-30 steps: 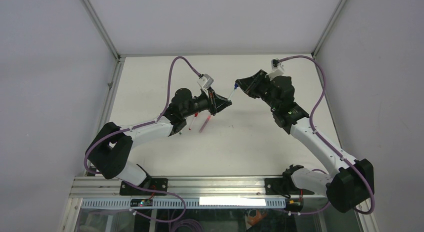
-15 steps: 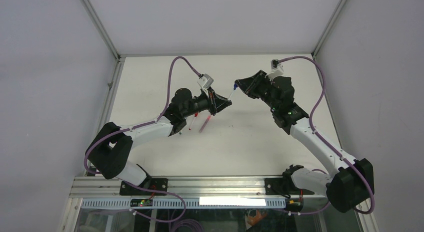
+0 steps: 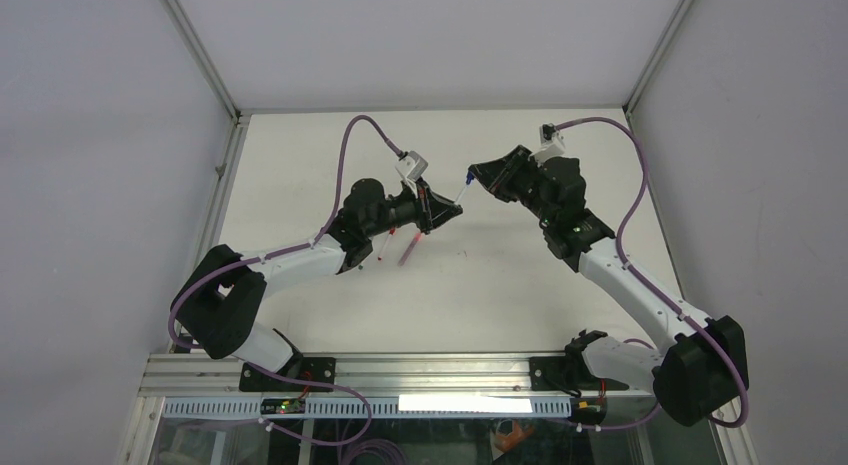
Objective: Insert the pens into the pen caps
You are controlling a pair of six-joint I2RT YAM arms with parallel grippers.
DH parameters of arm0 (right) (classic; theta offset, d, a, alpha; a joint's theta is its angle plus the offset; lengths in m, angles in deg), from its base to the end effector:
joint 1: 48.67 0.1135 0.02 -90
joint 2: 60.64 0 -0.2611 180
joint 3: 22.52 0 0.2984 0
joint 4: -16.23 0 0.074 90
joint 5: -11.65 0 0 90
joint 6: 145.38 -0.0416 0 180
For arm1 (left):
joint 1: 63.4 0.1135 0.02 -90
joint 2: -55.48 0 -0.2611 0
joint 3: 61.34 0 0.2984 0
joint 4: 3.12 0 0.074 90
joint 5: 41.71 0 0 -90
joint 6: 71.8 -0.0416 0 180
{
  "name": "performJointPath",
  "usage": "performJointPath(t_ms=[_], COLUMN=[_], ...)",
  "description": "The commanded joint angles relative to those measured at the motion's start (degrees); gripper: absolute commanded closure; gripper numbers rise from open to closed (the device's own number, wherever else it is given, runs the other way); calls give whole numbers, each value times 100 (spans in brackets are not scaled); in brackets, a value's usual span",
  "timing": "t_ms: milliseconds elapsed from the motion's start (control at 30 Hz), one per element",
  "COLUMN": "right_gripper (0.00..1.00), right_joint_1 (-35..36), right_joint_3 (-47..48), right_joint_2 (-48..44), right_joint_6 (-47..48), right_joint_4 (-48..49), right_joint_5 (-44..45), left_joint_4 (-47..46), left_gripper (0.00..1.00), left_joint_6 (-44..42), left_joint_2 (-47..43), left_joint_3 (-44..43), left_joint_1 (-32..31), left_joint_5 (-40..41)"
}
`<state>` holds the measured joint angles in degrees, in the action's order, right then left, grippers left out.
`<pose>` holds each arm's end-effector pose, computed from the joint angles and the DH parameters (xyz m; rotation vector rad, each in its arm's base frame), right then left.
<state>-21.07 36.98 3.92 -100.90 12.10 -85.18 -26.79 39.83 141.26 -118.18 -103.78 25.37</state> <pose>0.2803 0.1521 0.3045 0.1947 1.8363 1.0235 0.2742 -0.2545 0.2192 0.6073 1.6821 -1.1317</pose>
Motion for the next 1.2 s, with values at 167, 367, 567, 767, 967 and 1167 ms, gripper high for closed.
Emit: performJointPath(t_ms=[167, 367, 567, 767, 967, 1167], right_gripper=[100, 100, 100, 100, 100, 100], right_joint_1=[184, 300, 406, 470, 501, 501], right_joint_3=[-23, 13, 48, 62, 35, 82], right_joint_2=[-60, -14, -17, 21, 146, 288], right_joint_6=[184, 239, 345, 445, 452, 467], right_joint_4=[-118, -202, -295, -386, -395, -377], right_joint_5=[-266, -306, -266, -227, -205, -305], left_joint_4=[-63, 493, 691, 780, 818, 748], left_gripper=[100, 100, 100, 100, 100, 100], left_joint_6=[-381, -620, -741, -874, -1010, -1319], left_joint_2=[-329, -297, -162, -182, -220, -283], left_joint_3=[-247, -513, -702, -763, -812, -749], left_joint_1=[170, 184, 188, 197, 211, 206], left_joint_5=[196, 329, 319, 449, 536, 219])
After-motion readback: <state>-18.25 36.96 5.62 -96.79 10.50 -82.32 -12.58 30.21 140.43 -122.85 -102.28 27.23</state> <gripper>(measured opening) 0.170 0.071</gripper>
